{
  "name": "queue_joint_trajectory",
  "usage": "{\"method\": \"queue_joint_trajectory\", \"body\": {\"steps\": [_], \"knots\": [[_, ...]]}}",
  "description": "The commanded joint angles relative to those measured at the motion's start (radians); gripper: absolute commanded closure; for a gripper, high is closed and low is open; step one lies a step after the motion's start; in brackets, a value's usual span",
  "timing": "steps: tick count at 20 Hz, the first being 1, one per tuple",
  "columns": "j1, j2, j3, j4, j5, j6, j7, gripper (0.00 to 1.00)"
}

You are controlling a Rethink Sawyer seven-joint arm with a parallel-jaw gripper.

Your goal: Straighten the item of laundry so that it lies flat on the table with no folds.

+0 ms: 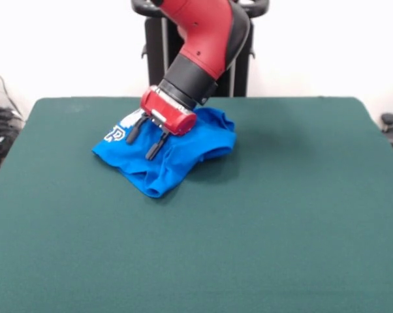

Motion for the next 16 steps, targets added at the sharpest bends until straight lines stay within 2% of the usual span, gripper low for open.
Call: {"method": "queue_joint_trajectory", "body": {"steps": [1, 9, 12, 13, 16], "knots": [[0.024, 0.004, 0.153, -0.084, 0.053, -0.065, 0.093, 0.00], [0.040, 0.008, 0.155, -0.104, 0.053, -0.037, 0.067, 0.00], [0.035, 0.009, 0.148, -0.120, 0.018, -0.014, 0.036, 0.00], [0.030, 0.007, 0.150, -0.124, 0.004, -0.013, 0.029, 1.00], [0.002, -0.027, 0.180, -0.118, -0.027, 0.034, 0.031, 1.00]]}}
